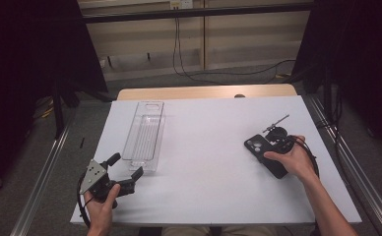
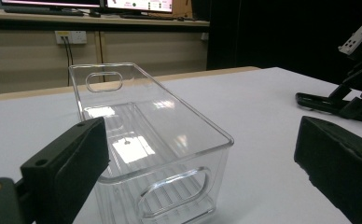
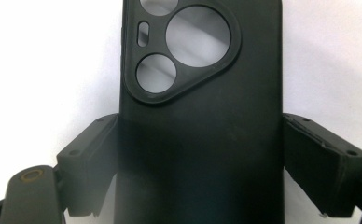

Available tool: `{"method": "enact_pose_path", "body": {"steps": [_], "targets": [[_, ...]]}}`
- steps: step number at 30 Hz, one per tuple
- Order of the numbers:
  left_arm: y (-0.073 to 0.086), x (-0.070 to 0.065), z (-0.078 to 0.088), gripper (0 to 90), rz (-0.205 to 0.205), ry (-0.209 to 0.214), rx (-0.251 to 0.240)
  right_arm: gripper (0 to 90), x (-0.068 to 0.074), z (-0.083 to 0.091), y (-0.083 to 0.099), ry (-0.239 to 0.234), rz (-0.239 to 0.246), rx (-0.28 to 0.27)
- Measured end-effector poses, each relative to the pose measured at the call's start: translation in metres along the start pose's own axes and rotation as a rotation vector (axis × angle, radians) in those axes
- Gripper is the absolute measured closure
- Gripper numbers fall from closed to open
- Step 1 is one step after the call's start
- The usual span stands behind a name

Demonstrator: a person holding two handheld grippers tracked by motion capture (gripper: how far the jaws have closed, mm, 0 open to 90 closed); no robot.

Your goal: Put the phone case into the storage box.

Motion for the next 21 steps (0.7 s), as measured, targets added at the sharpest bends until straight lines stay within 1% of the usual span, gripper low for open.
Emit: {"method": "enact_pose_path", "body": {"steps": [1,3,4,5,6,7,8,9,11,12,13,14,15,16,17,18,19,20,21], "targets": [[0.0,0.0,0.0,3.2,-0.001,0.0,0.001,15.2,0.001,0.001,0.0,-0.005,0.0,0.004],[0.0,0.001,0.0,3.2,-0.004,-0.004,0.001,15.2,0.0,0.002,-0.001,-0.002,0.008,-0.021],[0.0,0.001,0.0,3.2,-0.005,-0.004,0.001,15.2,0.002,0.004,-0.001,-0.006,-0.016,-0.014],[0.0,0.0,0.0,3.2,-0.001,0.001,0.001,15.2,0.001,0.005,-0.001,-0.004,-0.009,-0.027],[0.0,0.001,0.0,3.2,-0.004,-0.004,0.001,15.1,0.001,0.007,-0.002,-0.006,0.001,-0.033],[0.0,0.0,0.0,3.2,-0.001,0.0,-0.002,15.1,0.001,0.009,-0.003,-0.009,-0.001,-0.053],[0.0,0.0,0.0,3.2,0.0,-0.002,-0.002,15.1,0.002,0.011,-0.003,-0.015,-0.007,-0.056],[0.0,0.0,0.0,3.2,-0.001,0.006,-0.001,15.1,0.002,0.012,-0.003,-0.016,-0.006,-0.065],[0.0,-0.001,0.001,3.2,0.004,0.011,-0.004,15.1,0.001,0.015,-0.004,-0.021,0.013,-0.088],[-0.001,-0.001,0.001,3.2,0.005,0.011,-0.006,15.1,0.002,0.016,-0.004,-0.028,-0.009,-0.096],[-0.001,-0.001,0.001,3.2,0.005,0.012,-0.006,15.0,0.002,0.018,-0.004,-0.027,-0.005,-0.099],[-0.001,-0.001,0.001,3.2,0.013,0.012,-0.01,15.0,0.002,0.019,-0.005,-0.027,0.01,-0.112],[-0.001,-0.001,0.001,3.2,0.012,0.01,-0.01,15.0,0.003,0.02,-0.006,-0.029,0.004,-0.117],[-0.001,0.0,0.001,3.2,-0.002,0.01,-0.004,14.9,0.004,0.021,-0.007,-0.035,0.017,-0.134],[-0.001,0.0,0.001,3.2,0.0,0.009,-0.004,14.8,0.005,0.022,-0.008,-0.038,0.033,-0.141],[-0.001,0.0,0.0,3.2,0.005,0.007,-0.006,14.8,0.006,0.022,-0.008,-0.043,0.033,-0.147],[-0.001,-0.001,0.0,3.2,0.001,0.01,-0.005,14.8,0.007,0.023,-0.009,-0.042,0.039,-0.155],[-0.001,-0.002,0.0,3.2,0.003,0.016,-0.007,14.8,0.008,0.023,-0.01,-0.048,0.05,-0.169],[-0.001,-0.002,0.0,3.2,0.007,0.011,-0.003,14.8,0.008,0.024,-0.01,-0.045,0.057,-0.176]]}}
Point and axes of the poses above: each handheld gripper's, and its own axes: z roughly backward along the jaws, y roughly out of its underside, x roughly to its left, the point moved 8 cm from there along -z, roughly forward along the jaws, and after that the axes turned 6 degrees about -y, right-handed, at the moved point
